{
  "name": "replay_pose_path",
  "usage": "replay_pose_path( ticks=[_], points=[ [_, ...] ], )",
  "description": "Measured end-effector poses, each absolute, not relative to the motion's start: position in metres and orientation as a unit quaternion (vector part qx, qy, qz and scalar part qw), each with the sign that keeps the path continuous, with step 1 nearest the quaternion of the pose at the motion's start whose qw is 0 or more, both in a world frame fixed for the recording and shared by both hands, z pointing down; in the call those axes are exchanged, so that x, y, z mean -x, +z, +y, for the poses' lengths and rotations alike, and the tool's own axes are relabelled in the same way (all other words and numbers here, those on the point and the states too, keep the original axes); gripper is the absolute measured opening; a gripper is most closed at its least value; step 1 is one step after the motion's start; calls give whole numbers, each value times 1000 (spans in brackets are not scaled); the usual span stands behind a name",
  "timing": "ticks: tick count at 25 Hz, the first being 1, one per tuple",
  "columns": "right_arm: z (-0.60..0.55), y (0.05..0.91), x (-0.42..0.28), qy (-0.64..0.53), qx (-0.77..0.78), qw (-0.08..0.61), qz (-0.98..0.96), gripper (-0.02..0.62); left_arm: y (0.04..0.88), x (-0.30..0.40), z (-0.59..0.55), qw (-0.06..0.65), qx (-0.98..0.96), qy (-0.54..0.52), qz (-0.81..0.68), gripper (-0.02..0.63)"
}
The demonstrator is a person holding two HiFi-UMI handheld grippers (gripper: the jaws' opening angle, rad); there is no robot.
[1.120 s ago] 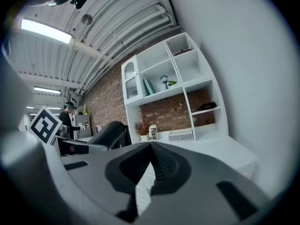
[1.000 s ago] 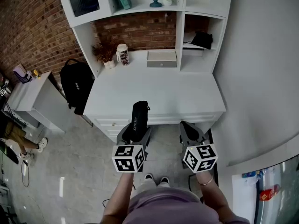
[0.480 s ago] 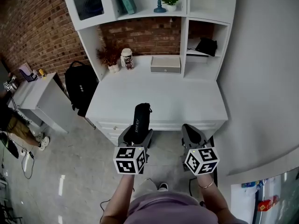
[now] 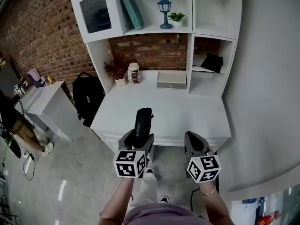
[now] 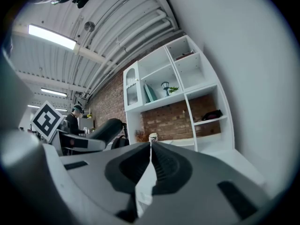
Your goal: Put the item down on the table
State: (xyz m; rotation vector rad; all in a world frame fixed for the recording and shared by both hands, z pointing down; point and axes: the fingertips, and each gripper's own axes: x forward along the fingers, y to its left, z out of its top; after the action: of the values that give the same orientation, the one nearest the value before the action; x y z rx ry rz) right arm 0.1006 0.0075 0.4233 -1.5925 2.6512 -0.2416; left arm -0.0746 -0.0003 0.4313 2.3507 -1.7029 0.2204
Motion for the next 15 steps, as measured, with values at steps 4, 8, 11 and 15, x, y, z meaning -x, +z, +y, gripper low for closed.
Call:
replay_pose_path(
  ticks=[4,8,11,15],
  points=[
    [-5,415,-107,-70,521,25,850,0,416,73,-18,103,-803,67,-584,327],
    [-18,410,-108,-68,527,33,847,0,403,74,-35,92,-804,59,-584,327],
    [-30,407,-104,-63,525,34,848,0,396,74,-52,86,-807,52,-582,327],
    [-51,407,-93,-54,513,23,856,5,387,80,-80,84,-807,45,-583,327]
  ],
)
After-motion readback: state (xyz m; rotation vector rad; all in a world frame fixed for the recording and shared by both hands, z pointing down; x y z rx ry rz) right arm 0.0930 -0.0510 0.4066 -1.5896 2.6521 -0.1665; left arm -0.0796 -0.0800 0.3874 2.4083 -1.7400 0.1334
